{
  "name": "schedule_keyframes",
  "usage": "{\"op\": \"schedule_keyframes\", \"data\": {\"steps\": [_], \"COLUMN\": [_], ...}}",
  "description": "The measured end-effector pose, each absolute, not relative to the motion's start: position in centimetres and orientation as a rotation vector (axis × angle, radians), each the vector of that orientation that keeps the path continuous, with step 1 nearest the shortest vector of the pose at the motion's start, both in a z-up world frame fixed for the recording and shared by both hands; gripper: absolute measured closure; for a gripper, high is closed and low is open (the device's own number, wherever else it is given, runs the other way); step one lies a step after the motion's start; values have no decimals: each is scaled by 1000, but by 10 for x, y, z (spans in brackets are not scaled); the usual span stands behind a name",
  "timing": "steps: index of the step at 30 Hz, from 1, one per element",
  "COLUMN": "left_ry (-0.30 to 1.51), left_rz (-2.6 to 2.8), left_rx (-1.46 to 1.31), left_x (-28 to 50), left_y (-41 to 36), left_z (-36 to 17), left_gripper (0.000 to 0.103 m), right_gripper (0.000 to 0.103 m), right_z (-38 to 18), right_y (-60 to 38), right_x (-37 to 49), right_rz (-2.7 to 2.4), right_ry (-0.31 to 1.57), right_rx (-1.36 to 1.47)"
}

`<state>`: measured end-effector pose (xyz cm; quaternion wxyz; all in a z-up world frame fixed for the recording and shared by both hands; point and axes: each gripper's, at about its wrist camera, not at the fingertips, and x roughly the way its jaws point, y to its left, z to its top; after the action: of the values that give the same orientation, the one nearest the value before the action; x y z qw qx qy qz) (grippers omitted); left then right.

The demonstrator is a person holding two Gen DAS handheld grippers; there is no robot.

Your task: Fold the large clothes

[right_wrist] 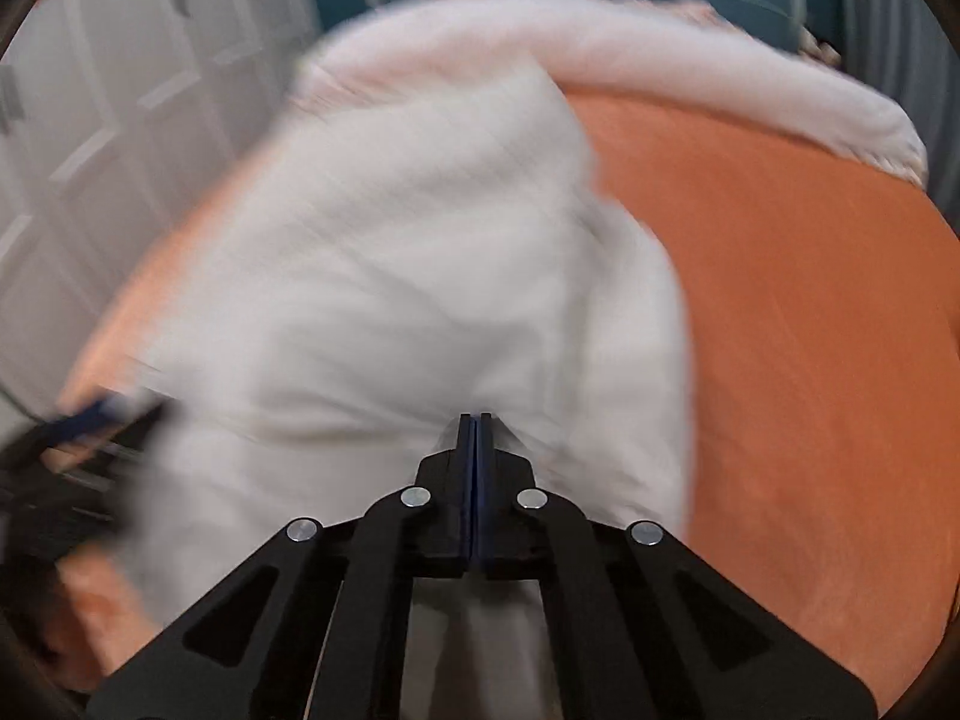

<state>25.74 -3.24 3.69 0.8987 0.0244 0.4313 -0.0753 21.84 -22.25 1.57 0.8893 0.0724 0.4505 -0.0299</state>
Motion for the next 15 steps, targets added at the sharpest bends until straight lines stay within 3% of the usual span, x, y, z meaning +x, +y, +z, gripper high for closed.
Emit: {"op": "schedule_keyframes", "data": {"steps": [4,7,15], "left_ry": [897,887,821], "left_rz": [-160,-127,-107], "left_rx": [82,96,86], "left_x": [256,256,270], "left_y": [-38,-37,-37], "left_z": [31,39,77], "left_gripper": [21,26,26], "right_gripper": [103,103,102], "right_z": [-5,29,102], "right_y": [-243,-245,-215], "right_x": [201,192,240], "right_rz": [-83,-88,-47], "right_ry": [997,910,747], "right_rx": [211,215,161]}}
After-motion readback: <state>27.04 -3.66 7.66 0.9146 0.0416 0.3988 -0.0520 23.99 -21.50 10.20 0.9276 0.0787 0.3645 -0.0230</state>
